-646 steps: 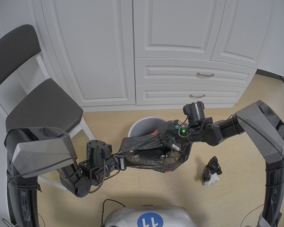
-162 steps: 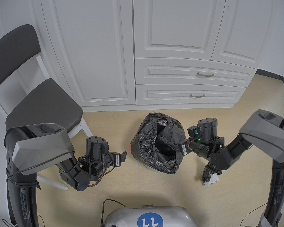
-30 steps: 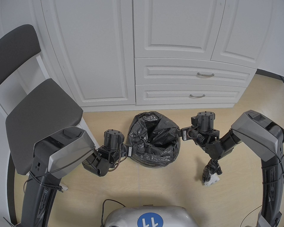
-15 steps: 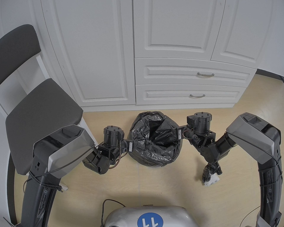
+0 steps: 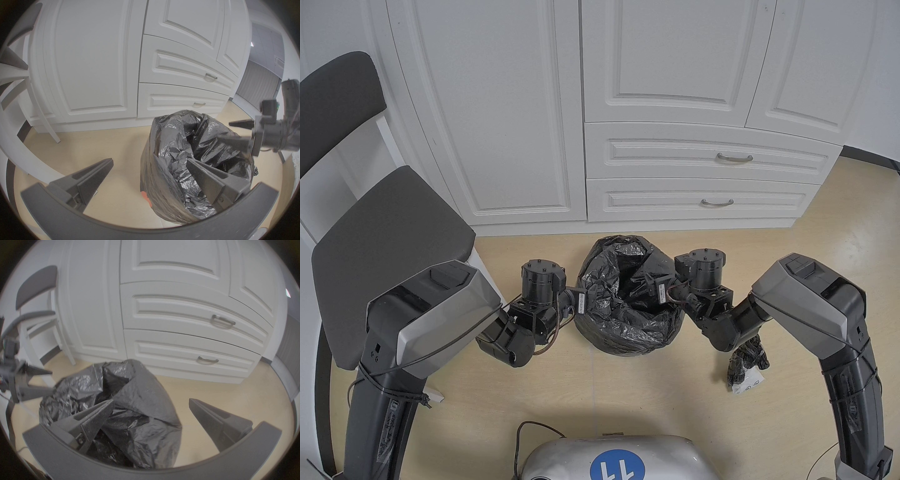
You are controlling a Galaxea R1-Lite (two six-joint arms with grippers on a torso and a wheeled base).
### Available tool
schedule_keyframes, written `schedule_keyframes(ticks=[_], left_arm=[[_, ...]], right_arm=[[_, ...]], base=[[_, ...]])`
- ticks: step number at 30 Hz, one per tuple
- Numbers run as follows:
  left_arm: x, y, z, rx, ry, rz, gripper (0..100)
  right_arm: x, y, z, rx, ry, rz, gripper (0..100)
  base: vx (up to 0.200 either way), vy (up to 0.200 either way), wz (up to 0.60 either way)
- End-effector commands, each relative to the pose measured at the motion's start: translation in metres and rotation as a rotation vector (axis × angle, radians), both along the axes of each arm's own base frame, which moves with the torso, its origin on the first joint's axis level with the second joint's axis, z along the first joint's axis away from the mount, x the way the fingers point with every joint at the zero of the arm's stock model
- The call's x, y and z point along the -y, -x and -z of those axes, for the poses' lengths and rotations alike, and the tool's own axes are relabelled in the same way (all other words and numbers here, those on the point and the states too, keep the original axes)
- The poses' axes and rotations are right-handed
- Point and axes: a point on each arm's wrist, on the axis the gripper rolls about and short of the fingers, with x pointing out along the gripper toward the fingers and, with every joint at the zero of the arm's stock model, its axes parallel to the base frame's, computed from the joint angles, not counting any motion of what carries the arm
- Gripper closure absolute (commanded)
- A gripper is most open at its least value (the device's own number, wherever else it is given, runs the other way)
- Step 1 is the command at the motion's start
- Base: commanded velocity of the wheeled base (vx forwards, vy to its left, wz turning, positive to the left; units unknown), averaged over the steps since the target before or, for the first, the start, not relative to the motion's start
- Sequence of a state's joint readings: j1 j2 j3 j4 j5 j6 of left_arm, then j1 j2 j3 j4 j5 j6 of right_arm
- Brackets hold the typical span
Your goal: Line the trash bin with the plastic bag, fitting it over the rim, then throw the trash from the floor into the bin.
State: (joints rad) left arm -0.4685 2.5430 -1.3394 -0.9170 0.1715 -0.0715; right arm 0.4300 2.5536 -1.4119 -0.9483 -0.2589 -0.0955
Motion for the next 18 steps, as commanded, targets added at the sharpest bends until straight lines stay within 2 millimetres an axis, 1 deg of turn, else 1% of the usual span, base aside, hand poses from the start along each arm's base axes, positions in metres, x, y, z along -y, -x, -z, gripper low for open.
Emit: schedule_keyframes(ticks=[1,5,6,7,8,11,15,16,17,18], left_arm=[[0.004,0.005,-0.008,0.016,0.008,0.011,0],[0.004,0.012,-0.013,0.015,0.008,0.017,0],[0.004,0.012,-0.013,0.015,0.008,0.017,0],[0.004,0.014,-0.015,0.021,0.009,0.019,0],[0.004,0.014,-0.016,0.022,0.01,0.019,0],[0.004,0.014,-0.018,0.028,0.011,0.02,0],[0.009,0.016,-0.018,0.028,0.006,0.03,0],[0.013,0.017,-0.018,0.028,0.005,0.04,0],[0.013,0.017,-0.018,0.028,0.005,0.041,0],[0.016,0.018,-0.019,0.031,0.005,0.048,0]], right_arm=[[-0.006,-0.015,0.023,-0.035,0.114,-0.011,0],[-0.006,-0.028,0.037,-0.009,0.207,-0.013,0],[-0.006,-0.028,0.037,-0.009,0.207,-0.013,0],[-0.004,-0.032,0.045,-0.01,0.234,-0.007,0],[-0.004,-0.033,0.047,-0.012,0.239,-0.001,0],[0.003,-0.037,0.052,-0.018,0.295,0.077,0],[0.009,-0.033,0.052,-0.036,0.362,0.138,0],[0.01,-0.026,0.047,-0.051,0.396,0.156,0],[0.009,-0.025,0.046,-0.052,0.397,0.156,0],[0.009,-0.014,0.044,-0.078,0.417,0.14,0]], base=[[0.0,0.0,0.0],[0.0,0.0,0.0],[0.0,0.0,0.0],[0.0,0.0,0.0],[0.0,0.0,0.0],[0.0,0.0,0.0],[0.0,0.0,0.0],[0.0,0.0,0.0],[0.0,0.0,0.0],[0.0,0.0,0.0]])
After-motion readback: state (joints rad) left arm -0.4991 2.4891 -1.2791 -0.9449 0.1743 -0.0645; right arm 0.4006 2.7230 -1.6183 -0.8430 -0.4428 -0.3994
